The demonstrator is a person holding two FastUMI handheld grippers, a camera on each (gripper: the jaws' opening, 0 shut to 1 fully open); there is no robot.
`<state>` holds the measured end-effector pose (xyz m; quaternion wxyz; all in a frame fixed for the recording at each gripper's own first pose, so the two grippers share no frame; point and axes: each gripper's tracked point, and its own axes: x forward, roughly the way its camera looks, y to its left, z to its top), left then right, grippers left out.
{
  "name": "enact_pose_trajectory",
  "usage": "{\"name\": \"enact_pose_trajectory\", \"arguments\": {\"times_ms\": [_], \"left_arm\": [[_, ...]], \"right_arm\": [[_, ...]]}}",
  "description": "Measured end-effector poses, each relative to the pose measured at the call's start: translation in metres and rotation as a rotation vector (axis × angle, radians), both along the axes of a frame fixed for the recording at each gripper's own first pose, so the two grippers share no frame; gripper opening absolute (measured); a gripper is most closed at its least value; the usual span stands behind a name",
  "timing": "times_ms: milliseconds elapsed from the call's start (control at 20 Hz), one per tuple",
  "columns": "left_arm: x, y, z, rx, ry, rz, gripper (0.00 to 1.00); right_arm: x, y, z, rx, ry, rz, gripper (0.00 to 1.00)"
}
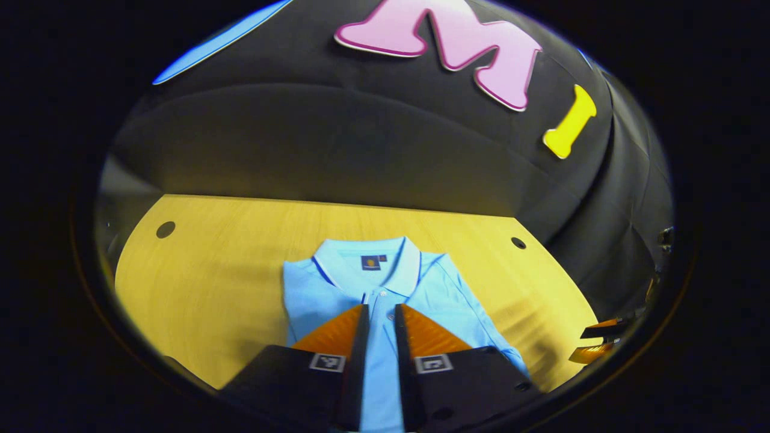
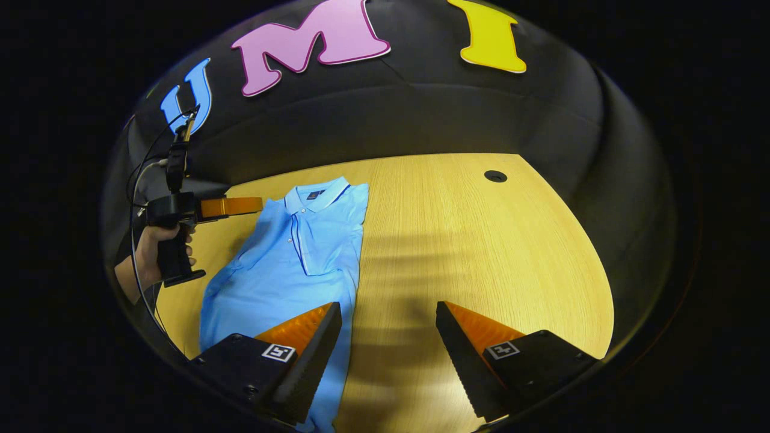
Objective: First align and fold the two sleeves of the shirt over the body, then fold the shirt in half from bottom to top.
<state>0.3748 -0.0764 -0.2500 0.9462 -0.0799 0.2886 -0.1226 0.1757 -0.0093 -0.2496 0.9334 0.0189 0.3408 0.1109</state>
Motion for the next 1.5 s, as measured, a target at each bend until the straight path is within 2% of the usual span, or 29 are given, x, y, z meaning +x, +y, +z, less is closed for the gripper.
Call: {"name": "enact_pose_trajectory", "arguments": {"times_ms": [100,200,250,450,700,950,1250,1500], "left_arm": [[-0.021,-0.012,0.003,-0.016,0.004,-0.029,0.58],[-0.047,-0.01,0.004,0.01,-0.008,-0.028,0.92],[-0.063,-0.006,0.006,0.041,-0.019,-0.021,0.96],[-0.151,0.019,0.014,0.147,-0.042,0.013,0.97],[-0.265,0.04,0.008,0.133,0.001,0.086,0.98],[-0.354,0.049,-0.03,0.144,0.081,0.118,0.98],[-0.401,0.04,-0.084,0.193,0.164,0.093,0.98],[-0.407,0.039,-0.111,0.214,0.218,0.1,0.98]], "right_arm": [[-0.012,0.004,0.002,0.019,0.006,-0.003,0.99],[-0.026,0.009,0.002,0.028,0.007,-0.009,0.99],[-0.034,0.011,0.002,0.028,0.009,-0.012,0.99],[-0.077,0.026,-0.002,0.048,0.033,-0.012,0.99],[-0.14,0.049,-0.016,0.056,0.079,0.002,0.98],[-0.197,0.071,-0.039,0.039,0.13,0.038,0.99],[-0.233,0.077,-0.072,0.006,0.167,0.02,0.98],[-0.238,0.075,-0.086,-0.013,0.178,-0.003,0.99]]}}
